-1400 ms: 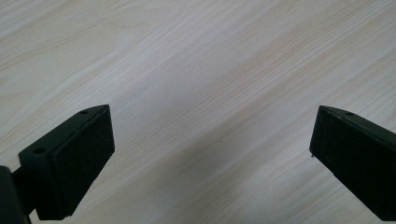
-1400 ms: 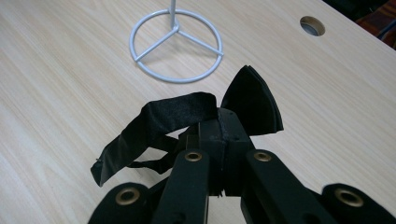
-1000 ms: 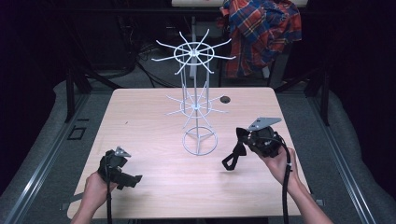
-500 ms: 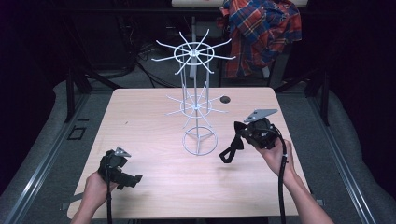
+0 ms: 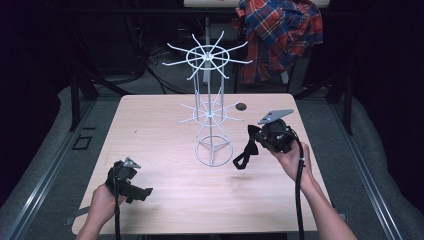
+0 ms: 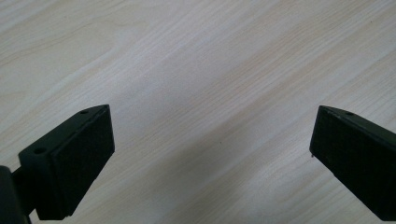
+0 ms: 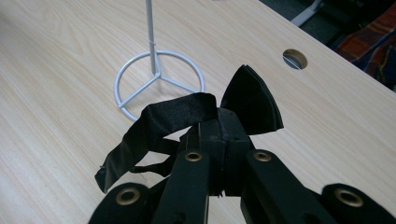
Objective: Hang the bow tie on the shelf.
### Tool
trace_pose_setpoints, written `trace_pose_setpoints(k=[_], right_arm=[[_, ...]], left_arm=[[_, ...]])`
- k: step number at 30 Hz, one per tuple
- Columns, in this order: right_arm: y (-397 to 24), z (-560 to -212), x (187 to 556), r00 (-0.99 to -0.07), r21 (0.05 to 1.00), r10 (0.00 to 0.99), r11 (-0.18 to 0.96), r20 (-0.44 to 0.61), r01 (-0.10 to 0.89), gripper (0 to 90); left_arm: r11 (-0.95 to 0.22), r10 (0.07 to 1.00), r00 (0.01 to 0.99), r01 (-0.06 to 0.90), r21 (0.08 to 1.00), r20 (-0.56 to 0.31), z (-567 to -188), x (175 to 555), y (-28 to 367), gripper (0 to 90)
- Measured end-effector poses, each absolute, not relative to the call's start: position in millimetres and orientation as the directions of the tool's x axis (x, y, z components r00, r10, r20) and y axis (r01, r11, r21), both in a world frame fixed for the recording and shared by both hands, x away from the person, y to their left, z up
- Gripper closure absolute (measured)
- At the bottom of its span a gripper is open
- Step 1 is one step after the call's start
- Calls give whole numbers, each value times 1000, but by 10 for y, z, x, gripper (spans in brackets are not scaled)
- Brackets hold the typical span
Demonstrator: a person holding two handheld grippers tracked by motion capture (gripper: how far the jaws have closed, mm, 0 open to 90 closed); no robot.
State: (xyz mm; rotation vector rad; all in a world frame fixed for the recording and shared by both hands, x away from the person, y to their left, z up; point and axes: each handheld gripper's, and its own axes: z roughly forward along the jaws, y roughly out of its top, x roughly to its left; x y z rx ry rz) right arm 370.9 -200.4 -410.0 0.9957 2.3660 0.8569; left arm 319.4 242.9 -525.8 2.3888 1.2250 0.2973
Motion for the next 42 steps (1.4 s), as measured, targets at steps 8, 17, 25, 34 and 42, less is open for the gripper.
trace_pose_setpoints(k=[8, 17, 25, 34, 42], right_arm=[[-1994, -3999, 3745, -647, 712, 750, 529, -137, 461, 900], [-1963, -3919, 3768, -641, 725, 755, 519, -140, 453, 900], [-1940, -3889, 3823, -633, 728, 760, 518, -149, 450, 900], [-1954, -3809, 3896, -616, 734, 773, 504, -148, 456, 900], [-1943, -3741, 3959, -609, 736, 777, 505, -159, 452, 900]], left_arm=[[-513, 811, 585, 717, 472, -8, -5259, 3194, 2432, 0], [-511, 811, 585, 718, 472, -12, -5258, 3195, 2438, 0], [-508, 813, 583, 717, 476, -10, -5257, 3195, 2438, 0], [-510, 812, 584, 717, 475, -11, -5257, 3196, 2437, 0], [-511, 811, 584, 718, 473, -11, -5259, 3196, 2436, 1]])
